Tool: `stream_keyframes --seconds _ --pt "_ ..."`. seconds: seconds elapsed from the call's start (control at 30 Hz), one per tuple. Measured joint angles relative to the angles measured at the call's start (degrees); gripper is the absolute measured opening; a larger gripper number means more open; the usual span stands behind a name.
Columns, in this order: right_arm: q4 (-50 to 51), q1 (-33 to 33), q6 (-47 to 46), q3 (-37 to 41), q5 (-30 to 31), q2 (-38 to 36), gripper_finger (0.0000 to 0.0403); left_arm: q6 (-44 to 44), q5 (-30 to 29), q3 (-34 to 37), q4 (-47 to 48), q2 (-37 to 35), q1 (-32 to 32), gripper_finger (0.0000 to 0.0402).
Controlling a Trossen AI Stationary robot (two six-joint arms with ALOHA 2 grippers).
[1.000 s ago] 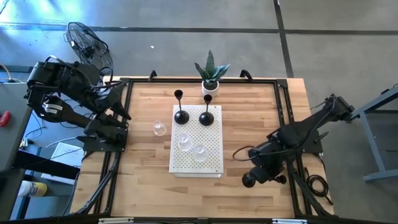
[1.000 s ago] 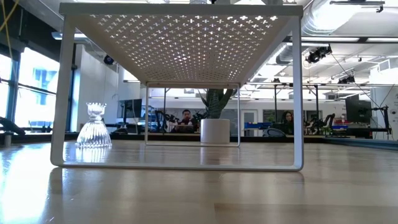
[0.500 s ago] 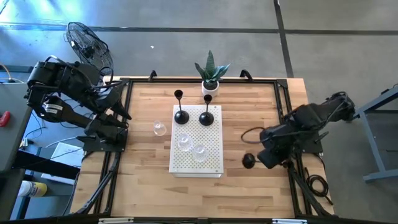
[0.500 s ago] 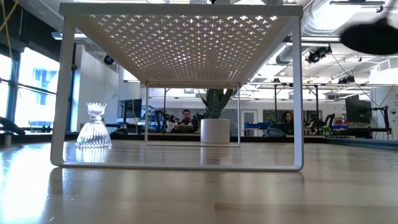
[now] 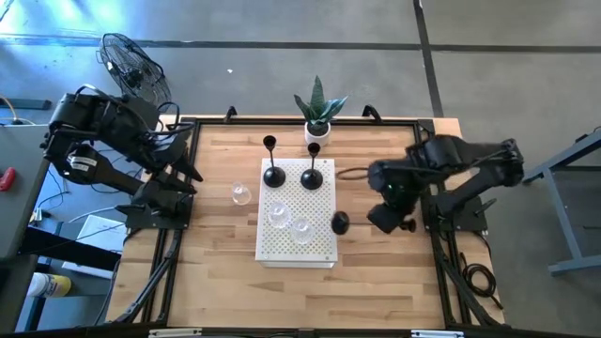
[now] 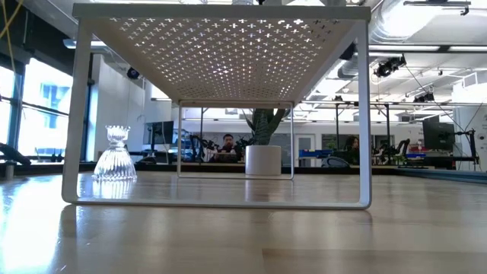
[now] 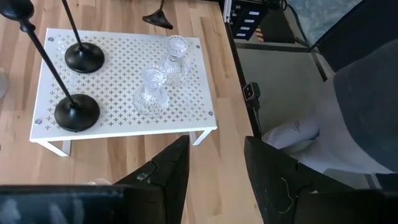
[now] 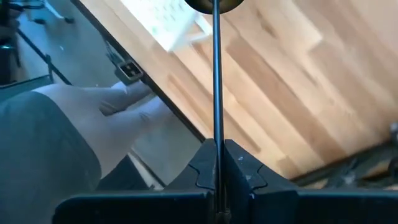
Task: Pick & Place candle stick holders
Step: Put the black candle holder on the shelf
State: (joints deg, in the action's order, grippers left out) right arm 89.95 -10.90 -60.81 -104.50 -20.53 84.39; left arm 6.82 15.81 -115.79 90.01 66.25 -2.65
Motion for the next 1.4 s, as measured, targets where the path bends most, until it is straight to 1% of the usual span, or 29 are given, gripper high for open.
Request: stream_keyframes --seconds 0.1,0.23,0.43,0.53,0.6,0.67,0.73,0.8,1.0,1.1,1.27,1.4 --pt "0.04 2.02 3.54 -3.05 0.21 1.02 0.0000 0.98 -0.13 0.00 0.00 0.35 0.02 0.0150" --pt "0.05 3.16 6.35 -6.36 1.99 1.19 0.0000 1.02 -0.13 0.00 -0.02 0.70 0.02 0.0150" --pt "0.12 2.71 10.63 -10.24 9.61 0.66 0.0000 1.20 -0.09 0.00 -0.92 1.36 0.02 0.0150" --pt "0.07 2.16 12.50 -12.10 12.49 0.83 0.0000 1.19 1.70 0.00 -7.39 1.67 0.02 0.0150" --pt "0.06 2.11 13.46 -12.62 13.98 0.89 0.0000 1.14 3.80 0.04 -15.38 2.27 0.02 0.0150" --pt "0.02 2.13 13.92 -12.37 14.88 0.96 0.0000 0.95 4.59 0.00 -23.29 2.92 0.00 0.0150" --pt "-0.03 2.13 15.10 -11.82 15.26 1.05 0.0000 -1.52 4.62 -0.03 -28.19 4.29 0.00 0.0150" --pt "-0.16 2.03 16.20 -11.60 15.59 1.17 0.0000 -5.28 4.42 -0.07 -30.19 5.99 0.00 0.0150" --pt "-1.46 0.28 18.95 -11.59 16.70 1.43 0.0000 -10.54 2.54 -0.09 -30.65 13.26 0.00 0.0150" --pt "-1.45 -0.48 20.20 -11.59 17.14 1.48 0.0000 -12.31 1.65 -1.89 -30.62 17.48 0.00 0.0150" --pt "-1.42 -0.84 22.11 -11.59 18.50 1.48 0.0000 -17.19 -2.11 -9.02 -27.83 24.71 -0.18 0.0150" --pt "-1.42 -0.84 24.11 -11.59 18.53 1.48 0.0003 -18.82 -6.27 -15.56 -25.60 30.19 -1.95 0.0150"
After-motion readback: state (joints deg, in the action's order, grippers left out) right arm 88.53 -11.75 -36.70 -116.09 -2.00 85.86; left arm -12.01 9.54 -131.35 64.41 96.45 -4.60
